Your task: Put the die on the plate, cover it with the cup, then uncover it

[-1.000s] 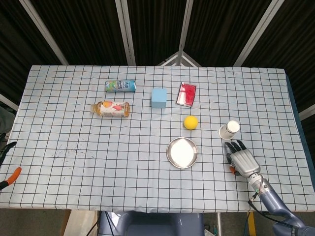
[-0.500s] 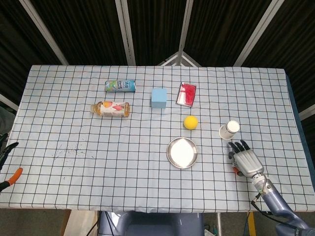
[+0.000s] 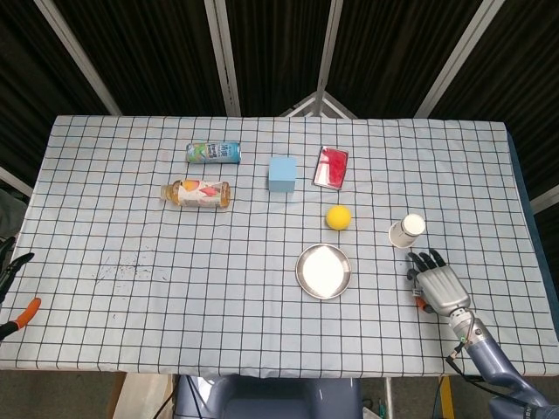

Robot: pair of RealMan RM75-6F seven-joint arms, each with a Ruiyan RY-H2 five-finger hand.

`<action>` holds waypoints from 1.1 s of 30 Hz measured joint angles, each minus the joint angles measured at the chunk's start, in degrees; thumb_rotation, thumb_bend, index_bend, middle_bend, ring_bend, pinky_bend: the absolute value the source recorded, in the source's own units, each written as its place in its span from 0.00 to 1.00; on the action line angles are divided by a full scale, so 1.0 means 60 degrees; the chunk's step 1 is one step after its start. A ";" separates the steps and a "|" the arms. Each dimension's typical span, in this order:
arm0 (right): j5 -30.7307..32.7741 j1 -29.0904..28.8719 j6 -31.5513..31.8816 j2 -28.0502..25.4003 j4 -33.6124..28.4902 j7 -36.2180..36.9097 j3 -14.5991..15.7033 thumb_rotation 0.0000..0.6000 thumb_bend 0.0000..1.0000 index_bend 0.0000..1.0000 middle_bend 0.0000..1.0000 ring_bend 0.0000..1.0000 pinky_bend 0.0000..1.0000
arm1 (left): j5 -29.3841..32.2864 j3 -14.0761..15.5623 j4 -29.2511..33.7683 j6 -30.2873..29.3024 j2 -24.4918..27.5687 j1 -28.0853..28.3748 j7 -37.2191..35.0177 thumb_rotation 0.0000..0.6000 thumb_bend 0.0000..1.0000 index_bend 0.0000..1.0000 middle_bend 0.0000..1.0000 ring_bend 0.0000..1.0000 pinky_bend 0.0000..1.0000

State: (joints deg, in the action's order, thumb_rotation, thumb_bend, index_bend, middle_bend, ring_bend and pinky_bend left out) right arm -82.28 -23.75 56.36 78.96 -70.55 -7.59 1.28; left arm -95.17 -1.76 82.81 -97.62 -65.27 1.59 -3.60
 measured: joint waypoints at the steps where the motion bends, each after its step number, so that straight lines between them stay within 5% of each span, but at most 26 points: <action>1: 0.0002 0.0002 0.0001 -0.0006 -0.0006 -0.0014 0.0001 1.00 0.34 0.42 0.11 0.11 0.00 | 0.0000 0.0001 0.0002 0.0004 0.0000 0.0002 0.0003 1.00 0.38 0.18 0.00 0.00 0.02; 33: -0.0140 0.0069 0.0225 0.0056 0.0016 0.0183 0.0022 1.00 0.36 0.55 0.12 0.11 0.00 | -0.0081 0.0074 0.0029 0.0099 -0.0004 0.0056 0.0039 1.00 0.38 0.18 0.00 0.00 0.02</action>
State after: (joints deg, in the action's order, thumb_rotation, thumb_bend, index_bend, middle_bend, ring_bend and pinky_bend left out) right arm -83.12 -23.34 57.71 79.30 -70.46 -6.49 1.41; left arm -95.66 -1.31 82.99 -97.02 -65.29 1.93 -3.36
